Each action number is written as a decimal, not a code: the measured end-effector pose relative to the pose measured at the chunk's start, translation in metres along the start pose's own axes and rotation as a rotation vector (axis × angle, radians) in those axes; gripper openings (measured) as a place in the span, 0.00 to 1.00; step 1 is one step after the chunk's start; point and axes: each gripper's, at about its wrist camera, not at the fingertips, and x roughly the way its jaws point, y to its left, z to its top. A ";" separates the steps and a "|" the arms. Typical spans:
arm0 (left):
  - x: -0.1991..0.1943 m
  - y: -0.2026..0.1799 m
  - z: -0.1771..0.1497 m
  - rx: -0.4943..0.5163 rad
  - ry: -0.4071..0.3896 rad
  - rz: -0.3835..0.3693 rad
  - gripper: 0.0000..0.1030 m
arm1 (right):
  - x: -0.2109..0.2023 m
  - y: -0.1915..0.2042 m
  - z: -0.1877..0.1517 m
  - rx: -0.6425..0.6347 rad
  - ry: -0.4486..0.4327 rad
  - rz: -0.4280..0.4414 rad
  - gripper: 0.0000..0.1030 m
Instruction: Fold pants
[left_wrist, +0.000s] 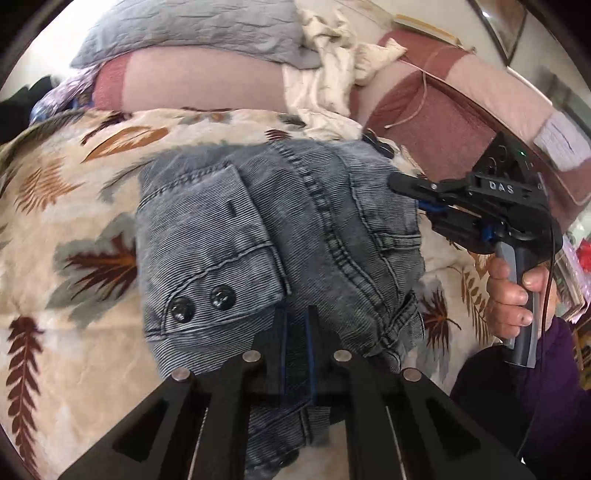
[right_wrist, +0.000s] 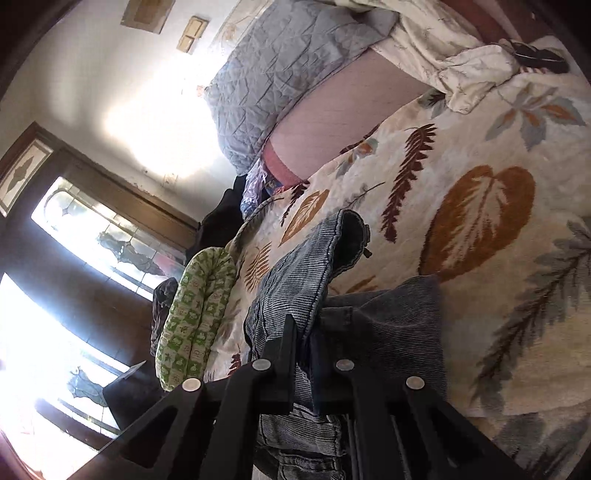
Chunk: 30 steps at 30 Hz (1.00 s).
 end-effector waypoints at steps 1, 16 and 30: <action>0.003 -0.005 0.002 0.011 0.000 -0.001 0.07 | -0.004 -0.005 0.002 0.015 -0.014 -0.008 0.06; 0.041 -0.003 0.004 -0.036 0.061 0.011 0.09 | 0.041 -0.049 0.005 0.044 0.090 -0.335 0.10; -0.025 0.007 -0.009 0.009 -0.043 0.234 0.39 | -0.001 0.031 -0.027 -0.281 -0.061 -0.334 0.50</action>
